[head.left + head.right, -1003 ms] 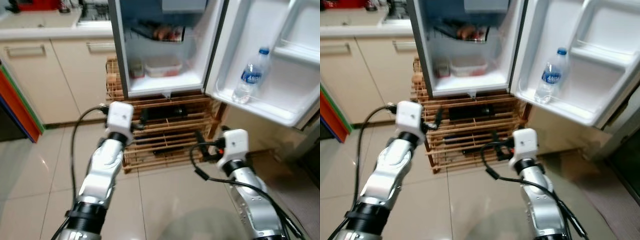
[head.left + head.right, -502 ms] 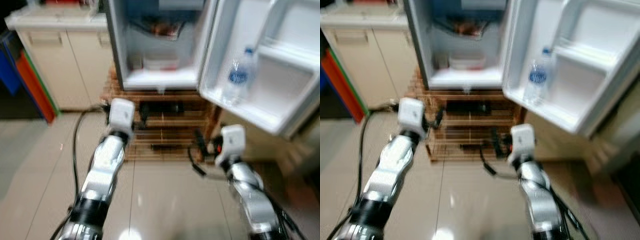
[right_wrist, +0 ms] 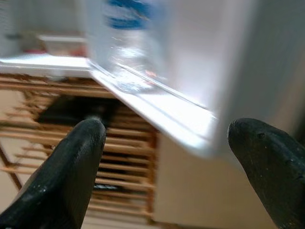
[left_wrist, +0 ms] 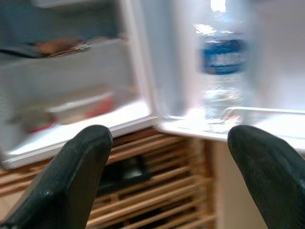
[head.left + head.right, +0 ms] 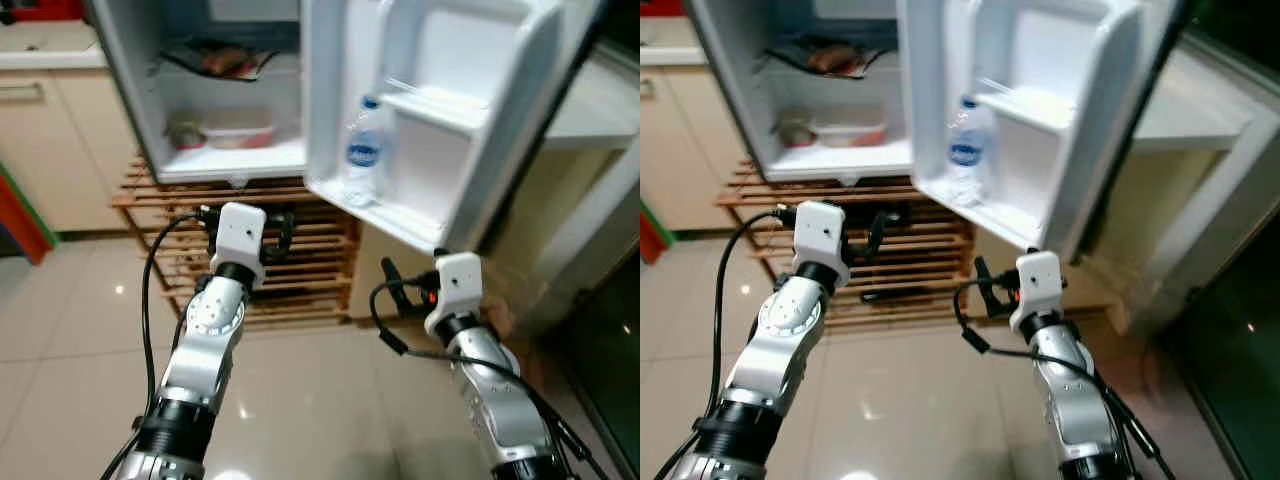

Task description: Restocking fridge

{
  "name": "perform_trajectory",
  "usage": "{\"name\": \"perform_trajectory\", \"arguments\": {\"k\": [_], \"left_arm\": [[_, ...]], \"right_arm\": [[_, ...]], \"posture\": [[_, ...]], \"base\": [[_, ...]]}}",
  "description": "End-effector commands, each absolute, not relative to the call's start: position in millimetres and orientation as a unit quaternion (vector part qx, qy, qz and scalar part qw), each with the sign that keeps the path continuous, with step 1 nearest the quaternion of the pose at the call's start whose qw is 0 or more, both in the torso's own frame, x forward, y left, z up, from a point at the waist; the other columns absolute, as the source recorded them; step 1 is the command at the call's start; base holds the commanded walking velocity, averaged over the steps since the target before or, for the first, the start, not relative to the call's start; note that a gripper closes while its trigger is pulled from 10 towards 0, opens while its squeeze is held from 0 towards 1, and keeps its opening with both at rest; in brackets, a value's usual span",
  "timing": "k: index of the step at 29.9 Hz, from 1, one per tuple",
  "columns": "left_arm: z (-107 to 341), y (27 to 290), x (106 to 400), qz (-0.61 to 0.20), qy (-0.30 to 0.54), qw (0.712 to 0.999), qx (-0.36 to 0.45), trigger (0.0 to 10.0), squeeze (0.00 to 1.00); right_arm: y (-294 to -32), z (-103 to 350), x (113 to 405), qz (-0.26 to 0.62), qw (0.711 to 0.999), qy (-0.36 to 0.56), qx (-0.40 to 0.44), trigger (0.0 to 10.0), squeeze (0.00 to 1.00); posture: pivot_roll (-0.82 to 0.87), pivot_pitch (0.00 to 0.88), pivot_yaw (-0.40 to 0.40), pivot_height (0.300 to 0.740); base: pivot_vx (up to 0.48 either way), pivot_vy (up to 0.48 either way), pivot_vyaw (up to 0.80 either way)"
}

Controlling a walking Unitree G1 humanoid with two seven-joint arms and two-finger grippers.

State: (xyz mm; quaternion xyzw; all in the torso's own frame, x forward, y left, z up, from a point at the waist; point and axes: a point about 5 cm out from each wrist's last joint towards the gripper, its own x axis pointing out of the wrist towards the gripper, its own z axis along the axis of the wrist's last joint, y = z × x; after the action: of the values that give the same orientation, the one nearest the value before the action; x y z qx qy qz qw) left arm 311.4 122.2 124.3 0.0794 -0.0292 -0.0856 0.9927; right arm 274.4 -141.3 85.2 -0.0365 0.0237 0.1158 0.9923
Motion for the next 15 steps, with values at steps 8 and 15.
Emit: {"name": "perform_trajectory", "arguments": {"k": [8,15], "left_arm": [[126.4,119.0,313.2,-0.083,-0.034,0.994,0.071,10.0,0.00],[122.8,122.6,312.5,-0.068,-0.025,0.995,0.068,10.0,0.00]], "right_arm": [[-142.5,87.6,276.8,0.119,0.992,0.018,-0.039,10.0,0.00],[-151.2,83.7,276.5,0.107,0.993,0.029,-0.045,10.0,0.00]], "posture": [[-0.08,0.000,0.008,0.740],[-0.07,0.000,0.003,0.740]], "base": [[0.273,-0.390,0.00],[0.180,-0.206,0.00]]}}
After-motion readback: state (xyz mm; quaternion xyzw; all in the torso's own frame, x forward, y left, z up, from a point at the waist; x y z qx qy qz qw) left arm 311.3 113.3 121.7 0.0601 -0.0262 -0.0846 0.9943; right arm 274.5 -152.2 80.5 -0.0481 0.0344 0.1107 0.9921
